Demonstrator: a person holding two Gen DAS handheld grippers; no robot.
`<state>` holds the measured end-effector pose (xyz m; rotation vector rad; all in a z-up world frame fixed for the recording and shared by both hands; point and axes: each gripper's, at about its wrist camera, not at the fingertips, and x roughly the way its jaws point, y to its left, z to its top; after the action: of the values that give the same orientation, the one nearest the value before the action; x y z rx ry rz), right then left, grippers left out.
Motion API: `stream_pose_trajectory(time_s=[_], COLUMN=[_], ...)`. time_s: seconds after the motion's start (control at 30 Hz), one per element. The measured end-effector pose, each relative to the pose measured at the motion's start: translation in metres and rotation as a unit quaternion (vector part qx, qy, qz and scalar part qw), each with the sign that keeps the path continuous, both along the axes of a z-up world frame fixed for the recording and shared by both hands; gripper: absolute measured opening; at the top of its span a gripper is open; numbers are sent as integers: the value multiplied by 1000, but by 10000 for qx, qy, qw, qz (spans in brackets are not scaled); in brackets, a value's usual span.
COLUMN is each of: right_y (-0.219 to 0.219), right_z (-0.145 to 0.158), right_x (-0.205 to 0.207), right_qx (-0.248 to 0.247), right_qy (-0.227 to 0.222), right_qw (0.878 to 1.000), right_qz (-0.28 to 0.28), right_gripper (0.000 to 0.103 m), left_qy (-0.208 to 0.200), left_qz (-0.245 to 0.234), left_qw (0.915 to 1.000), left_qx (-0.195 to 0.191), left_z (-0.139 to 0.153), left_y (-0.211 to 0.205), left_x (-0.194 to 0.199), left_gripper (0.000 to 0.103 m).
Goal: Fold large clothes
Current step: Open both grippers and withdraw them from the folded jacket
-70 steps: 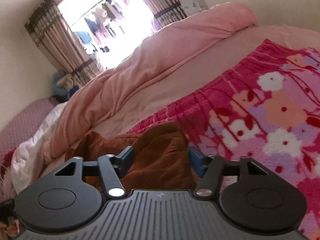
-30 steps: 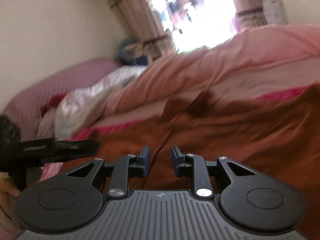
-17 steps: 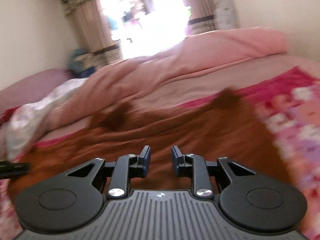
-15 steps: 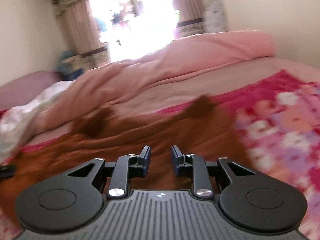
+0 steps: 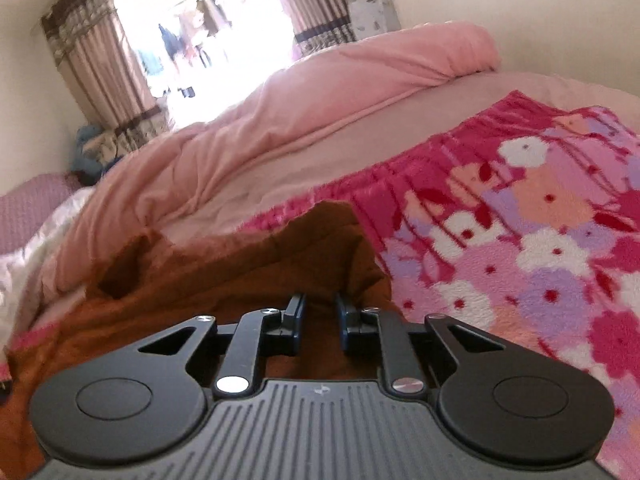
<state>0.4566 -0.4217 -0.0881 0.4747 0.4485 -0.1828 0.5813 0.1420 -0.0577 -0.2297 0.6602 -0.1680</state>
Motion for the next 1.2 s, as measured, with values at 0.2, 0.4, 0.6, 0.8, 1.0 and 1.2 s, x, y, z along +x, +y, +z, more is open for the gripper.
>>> stream_pose_trajectory(time_s=[0.2, 0.4, 0.6, 0.8, 1.0, 1.2], right_y=[25, 34, 19, 14, 13, 11], right_z=[36, 25, -7, 0, 41, 41], right_x=[-59, -93, -87, -88, -55, 9], right_qx=[-449, -734, -585, -402, -576, -576], right_qy=[-378, -162, 98, 157, -285, -39], right_qw=[9981, 9968, 9982, 9990, 9979, 9982], right_qz=[196, 256, 8, 70, 126, 170], right_gripper=[27, 30, 31, 33, 34, 34], left_qy=[-400, -158, -41, -117, -328, 146], left_qz=[-229, -263, -205, -258, -198, -163], left_qw=[9988, 9995, 9995, 9996, 9992, 9998], left_qx=[-192, -37, -240, -72, -96, -26], left_z=[20, -6, -23, 0, 31, 13], left_y=[9, 5, 7, 5, 5, -6], left_x=[-71, -86, -79, -70, -21, 30], left_gripper=[71, 71, 71, 71, 71, 71])
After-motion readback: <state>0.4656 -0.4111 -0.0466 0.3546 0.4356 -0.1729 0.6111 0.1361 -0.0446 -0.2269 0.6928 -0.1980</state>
